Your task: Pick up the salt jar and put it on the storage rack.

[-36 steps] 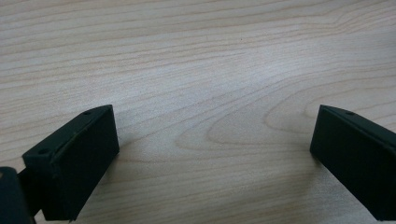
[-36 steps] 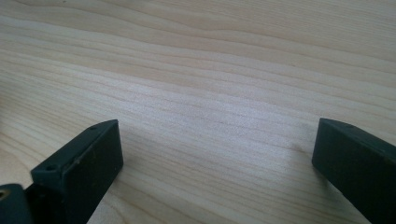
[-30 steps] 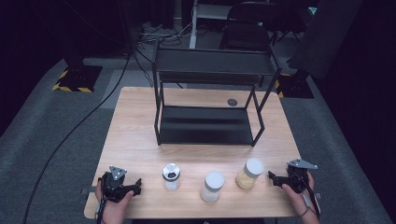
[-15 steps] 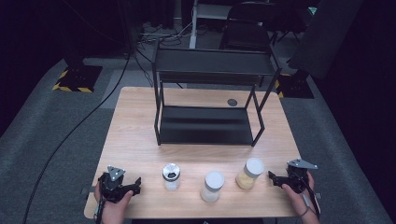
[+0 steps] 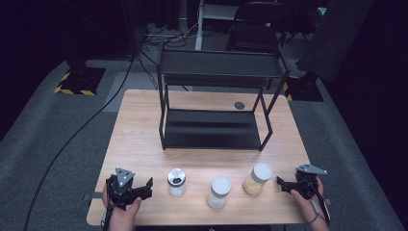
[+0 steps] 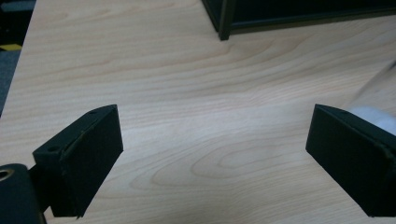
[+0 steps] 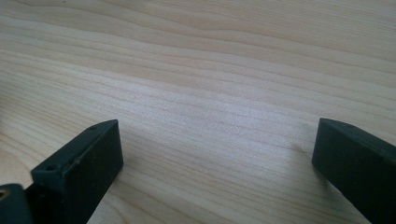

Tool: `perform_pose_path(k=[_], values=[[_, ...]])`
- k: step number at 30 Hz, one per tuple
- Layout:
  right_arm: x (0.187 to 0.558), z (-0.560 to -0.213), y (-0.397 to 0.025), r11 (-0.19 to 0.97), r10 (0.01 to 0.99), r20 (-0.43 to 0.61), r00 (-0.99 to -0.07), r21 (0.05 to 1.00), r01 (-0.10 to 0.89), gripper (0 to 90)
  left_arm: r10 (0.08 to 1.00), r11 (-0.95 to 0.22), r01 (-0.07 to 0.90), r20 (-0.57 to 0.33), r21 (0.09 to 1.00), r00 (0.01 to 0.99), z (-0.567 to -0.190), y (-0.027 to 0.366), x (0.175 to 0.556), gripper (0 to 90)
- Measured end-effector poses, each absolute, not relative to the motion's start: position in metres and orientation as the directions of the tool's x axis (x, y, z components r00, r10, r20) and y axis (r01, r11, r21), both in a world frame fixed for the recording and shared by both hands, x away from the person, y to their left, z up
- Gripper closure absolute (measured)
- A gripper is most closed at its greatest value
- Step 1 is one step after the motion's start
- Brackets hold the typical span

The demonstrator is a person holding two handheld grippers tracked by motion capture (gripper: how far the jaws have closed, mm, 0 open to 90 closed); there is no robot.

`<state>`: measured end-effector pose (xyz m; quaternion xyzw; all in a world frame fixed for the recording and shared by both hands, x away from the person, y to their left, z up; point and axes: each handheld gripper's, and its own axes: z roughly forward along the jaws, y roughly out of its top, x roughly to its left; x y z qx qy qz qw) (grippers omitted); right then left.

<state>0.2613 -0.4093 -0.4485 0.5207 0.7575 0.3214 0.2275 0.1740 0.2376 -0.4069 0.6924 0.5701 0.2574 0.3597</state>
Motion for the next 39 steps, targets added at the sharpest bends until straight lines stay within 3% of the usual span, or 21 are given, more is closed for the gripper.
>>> perform_pose_path(k=[15,39], values=[[0.261,-0.449,-0.409,0.251,0.935,-0.010,-0.354,0.724,0.642,1.5,0.965,-0.091,0.571,-0.069,0.816,0.253,-0.378,0.211,0.168,5.4],[0.261,-0.449,-0.409,0.251,0.935,-0.010,-0.354,0.724,0.642,1.5,0.940,-0.109,0.520,-0.083,0.847,0.331,-0.369,0.174,0.171,4.7]])
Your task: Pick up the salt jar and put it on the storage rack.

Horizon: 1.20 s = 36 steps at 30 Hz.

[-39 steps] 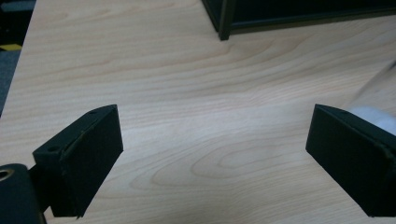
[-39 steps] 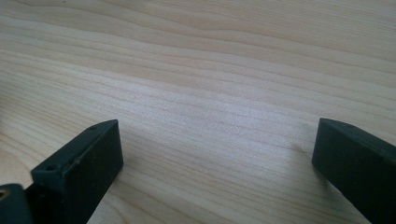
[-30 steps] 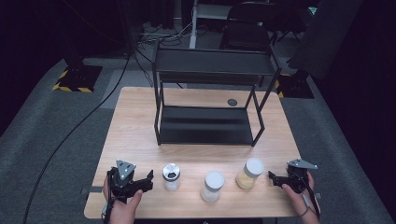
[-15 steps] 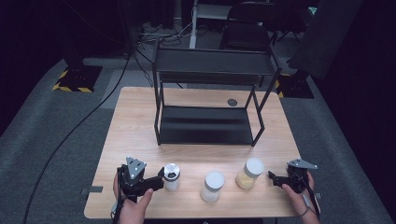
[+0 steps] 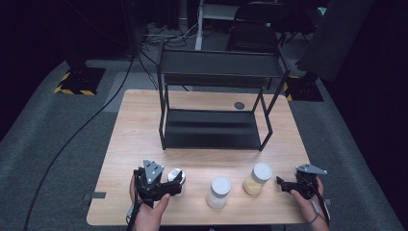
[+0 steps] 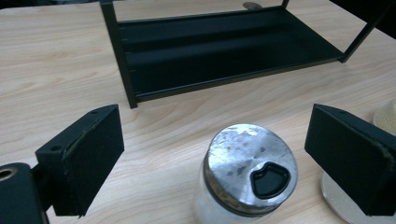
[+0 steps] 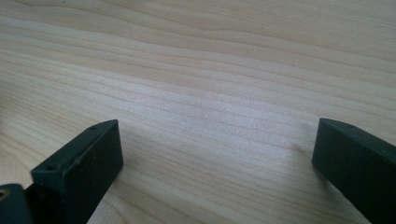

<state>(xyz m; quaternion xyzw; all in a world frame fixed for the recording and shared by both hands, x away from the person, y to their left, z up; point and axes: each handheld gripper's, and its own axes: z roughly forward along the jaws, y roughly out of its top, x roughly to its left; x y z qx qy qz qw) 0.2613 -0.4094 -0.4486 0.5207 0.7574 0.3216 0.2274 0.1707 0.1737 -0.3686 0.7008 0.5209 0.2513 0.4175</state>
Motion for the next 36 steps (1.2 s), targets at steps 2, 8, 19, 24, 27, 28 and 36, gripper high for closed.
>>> perform_pose_path(k=[2,8,19,24,27,28,36], values=[[0.261,-0.449,-0.409,0.251,0.935,-0.010,-0.354,0.724,0.642,1.5,0.938,-0.121,0.524,-0.075,0.843,0.338,-0.369,0.171,0.172,4.6],[0.261,-0.449,-0.409,0.251,0.935,-0.010,-0.354,0.724,0.642,1.5,0.931,-0.142,0.526,-0.068,0.838,0.360,-0.375,0.167,0.174,4.5],[0.261,-0.449,-0.410,0.251,0.935,-0.009,-0.355,0.724,0.642,1.5,0.922,-0.174,0.542,-0.058,0.822,0.384,-0.393,0.164,0.181,5.1],[0.261,-0.449,-0.410,0.251,0.935,-0.009,-0.355,0.724,0.642,1.5,0.923,-0.188,0.557,-0.049,0.809,0.383,-0.402,0.161,0.183,5.9],[0.261,-0.449,-0.410,0.251,0.935,-0.009,-0.355,0.724,0.642,1.5,0.923,-0.193,0.562,-0.045,0.804,0.382,-0.406,0.161,0.184,6.6],[0.261,-0.449,-0.410,0.251,0.935,-0.009,-0.355,0.724,0.642,1.5,0.923,-0.194,0.564,-0.045,0.803,0.381,-0.407,0.160,0.184,6.7],[0.261,-0.449,-0.410,0.251,0.935,-0.009,-0.355,0.724,0.642,1.5,0.919,-0.217,0.574,-0.032,0.789,0.392,-0.415,0.158,0.187,10.6]])
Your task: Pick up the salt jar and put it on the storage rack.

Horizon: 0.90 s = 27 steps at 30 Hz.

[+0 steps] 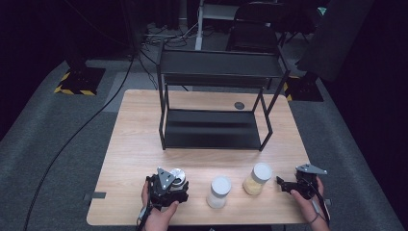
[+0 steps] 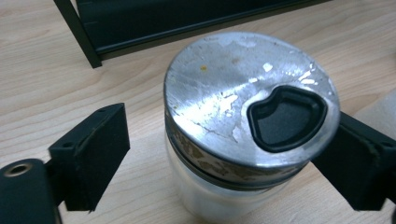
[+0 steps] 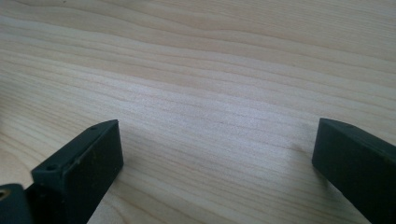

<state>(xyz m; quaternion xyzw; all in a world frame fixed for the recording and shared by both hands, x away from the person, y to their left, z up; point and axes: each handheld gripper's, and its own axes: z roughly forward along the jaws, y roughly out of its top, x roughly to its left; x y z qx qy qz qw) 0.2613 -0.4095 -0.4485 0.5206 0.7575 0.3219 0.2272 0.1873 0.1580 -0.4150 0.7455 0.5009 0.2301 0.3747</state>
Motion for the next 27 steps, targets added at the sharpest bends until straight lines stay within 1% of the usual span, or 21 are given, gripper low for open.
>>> perform_pose_path(k=[8,11,12,13,16,17,25,27], values=[[0.261,-0.449,-0.410,0.252,0.934,-0.009,-0.357,0.724,0.642,1.5,0.918,-0.232,0.581,-0.022,0.780,0.395,-0.425,0.153,0.190,16.6],[0.261,-0.449,-0.410,0.252,0.934,-0.009,-0.358,0.724,0.642,1.5,0.913,-0.245,0.576,-0.013,0.780,0.407,-0.427,0.153,0.191,23.7],[0.261,-0.449,-0.410,0.252,0.934,-0.009,-0.358,0.724,0.642,1.5,0.912,-0.244,0.571,-0.015,0.784,0.411,-0.429,0.153,0.191,23.7],[0.261,-0.449,-0.410,0.252,0.934,-0.009,-0.358,0.724,0.642,1.5,0.904,-0.263,0.559,-0.003,0.786,0.428,-0.431,0.153,0.191,30.0],[0.261,-0.449,-0.410,0.253,0.934,-0.009,-0.357,0.724,0.642,1.5,0.900,-0.274,0.544,0.013,0.793,0.435,-0.434,0.152,0.190,29.8],[0.261,-0.449,-0.410,0.253,0.934,-0.009,-0.357,0.724,0.642,1.5,0.896,-0.261,0.545,-0.010,0.797,0.443,-0.436,0.157,0.192,30.3],[0.261,-0.449,-0.410,0.254,0.934,-0.010,-0.358,0.724,0.641,1.5,0.899,-0.256,0.548,-0.011,0.796,0.437,-0.435,0.156,0.191,30.5],[0.261,-0.449,-0.410,0.254,0.934,-0.010,-0.358,0.724,0.641,1.4,0.895,-0.251,0.558,-0.030,0.791,0.445,-0.432,0.158,0.195,30.5]])
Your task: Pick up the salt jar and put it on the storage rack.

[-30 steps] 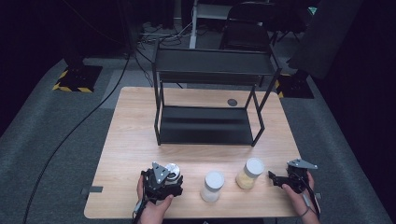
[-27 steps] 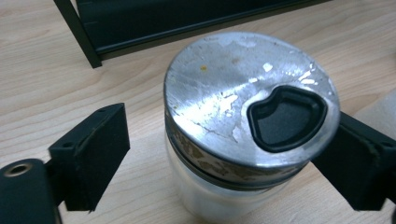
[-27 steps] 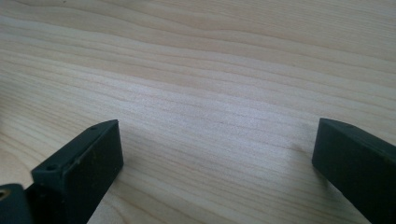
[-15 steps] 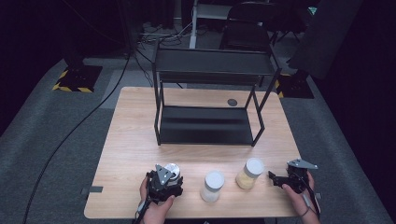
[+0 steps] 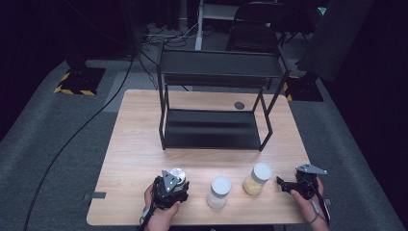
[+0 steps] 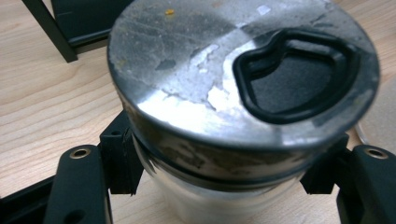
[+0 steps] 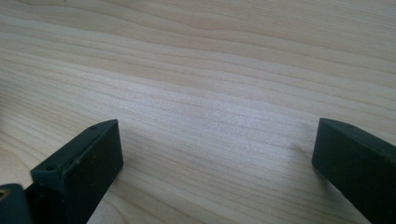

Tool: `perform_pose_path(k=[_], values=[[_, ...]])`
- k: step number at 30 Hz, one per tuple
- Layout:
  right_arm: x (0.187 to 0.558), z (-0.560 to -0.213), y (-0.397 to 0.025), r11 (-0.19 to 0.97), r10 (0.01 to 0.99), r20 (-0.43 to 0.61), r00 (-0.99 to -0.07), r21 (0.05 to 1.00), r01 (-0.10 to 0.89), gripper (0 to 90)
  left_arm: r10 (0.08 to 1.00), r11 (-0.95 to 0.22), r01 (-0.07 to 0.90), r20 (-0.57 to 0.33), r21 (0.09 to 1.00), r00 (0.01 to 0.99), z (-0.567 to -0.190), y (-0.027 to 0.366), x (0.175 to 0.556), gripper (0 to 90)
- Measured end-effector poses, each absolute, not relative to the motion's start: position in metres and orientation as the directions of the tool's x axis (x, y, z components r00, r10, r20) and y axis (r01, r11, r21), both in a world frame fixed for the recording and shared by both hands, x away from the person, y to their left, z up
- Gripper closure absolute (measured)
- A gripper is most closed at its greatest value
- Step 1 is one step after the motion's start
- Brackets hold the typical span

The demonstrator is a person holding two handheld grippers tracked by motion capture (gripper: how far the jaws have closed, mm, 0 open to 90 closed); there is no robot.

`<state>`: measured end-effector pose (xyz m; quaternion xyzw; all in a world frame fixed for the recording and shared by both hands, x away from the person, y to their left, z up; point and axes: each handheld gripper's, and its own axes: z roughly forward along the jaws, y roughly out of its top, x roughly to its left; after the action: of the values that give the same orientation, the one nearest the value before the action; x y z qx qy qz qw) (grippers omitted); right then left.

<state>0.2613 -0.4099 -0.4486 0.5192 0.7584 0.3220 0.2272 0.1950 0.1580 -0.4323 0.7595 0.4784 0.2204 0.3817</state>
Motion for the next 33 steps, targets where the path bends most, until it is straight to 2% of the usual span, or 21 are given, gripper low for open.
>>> perform_pose_path(k=[15,33], values=[[0.262,-0.449,-0.412,0.260,0.930,-0.009,-0.367,0.724,0.639,1.5,0.879,-0.254,0.519,-0.029,0.816,0.476,-0.400,0.164,0.206,30.5],[0.263,-0.449,-0.413,0.264,0.928,-0.010,-0.374,0.725,0.637,1.5,0.856,-0.279,0.510,-0.030,0.813,0.516,-0.370,0.165,0.245,30.5]])
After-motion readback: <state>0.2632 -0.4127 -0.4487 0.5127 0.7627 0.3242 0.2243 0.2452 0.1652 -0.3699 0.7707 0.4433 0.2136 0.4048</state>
